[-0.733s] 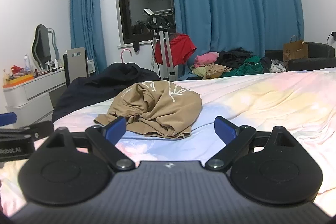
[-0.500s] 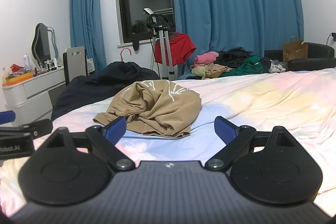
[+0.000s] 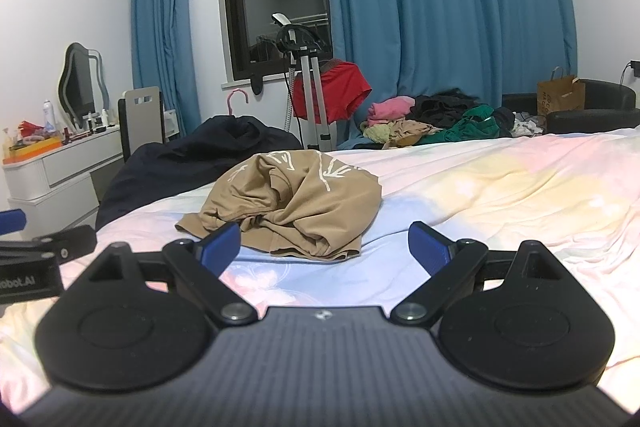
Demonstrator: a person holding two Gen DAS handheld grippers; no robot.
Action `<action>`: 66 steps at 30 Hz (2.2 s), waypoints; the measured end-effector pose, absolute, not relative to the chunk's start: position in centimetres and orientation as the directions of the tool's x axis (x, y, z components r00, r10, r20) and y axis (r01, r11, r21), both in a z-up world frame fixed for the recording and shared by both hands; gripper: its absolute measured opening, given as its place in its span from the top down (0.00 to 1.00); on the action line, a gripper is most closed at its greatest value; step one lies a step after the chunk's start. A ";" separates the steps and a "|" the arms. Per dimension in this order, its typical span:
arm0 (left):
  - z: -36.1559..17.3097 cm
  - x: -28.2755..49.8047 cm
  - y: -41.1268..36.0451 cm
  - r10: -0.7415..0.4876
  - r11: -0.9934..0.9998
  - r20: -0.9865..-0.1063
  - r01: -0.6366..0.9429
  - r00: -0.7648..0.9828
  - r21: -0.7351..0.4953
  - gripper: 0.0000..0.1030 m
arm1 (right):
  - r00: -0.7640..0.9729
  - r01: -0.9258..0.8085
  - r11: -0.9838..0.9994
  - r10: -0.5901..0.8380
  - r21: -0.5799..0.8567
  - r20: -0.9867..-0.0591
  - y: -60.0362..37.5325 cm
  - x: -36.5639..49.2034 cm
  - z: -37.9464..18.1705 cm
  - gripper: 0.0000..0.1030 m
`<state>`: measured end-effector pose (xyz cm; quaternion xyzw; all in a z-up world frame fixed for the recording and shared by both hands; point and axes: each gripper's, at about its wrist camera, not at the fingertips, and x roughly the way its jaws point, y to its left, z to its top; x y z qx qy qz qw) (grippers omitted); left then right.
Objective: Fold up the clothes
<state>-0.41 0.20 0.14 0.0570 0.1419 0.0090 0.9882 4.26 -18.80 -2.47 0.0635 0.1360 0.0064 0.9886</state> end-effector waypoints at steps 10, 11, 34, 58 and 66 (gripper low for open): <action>0.3 -0.3 0.3 0.035 0.993 -0.282 -0.003 0.959 0.115 0.00 | 0.962 0.013 0.991 0.025 0.134 -0.272 -19.1 4.1 -2.5 0.10; 0.2 -0.3 0.3 0.036 0.993 -0.282 -0.004 0.959 0.115 0.00 | 0.962 0.013 0.991 0.024 0.135 -0.272 -19.1 4.1 -2.5 0.10; -2.4 6.7 -0.8 -0.072 0.963 -0.329 0.152 0.941 0.223 0.00 | 0.967 0.091 0.973 -0.035 0.212 -0.251 -20.9 6.8 2.9 0.10; -8.3 25.2 -2.2 -0.087 0.946 -0.315 0.177 0.945 0.271 0.94 | 0.915 0.120 0.960 -0.008 0.254 -0.402 -24.0 16.5 -6.6 0.10; -1.9 14.0 1.0 -0.177 0.967 -0.206 0.209 0.962 0.145 0.96 | 0.940 0.110 0.972 -0.034 0.207 -0.338 -23.1 14.5 -5.0 0.10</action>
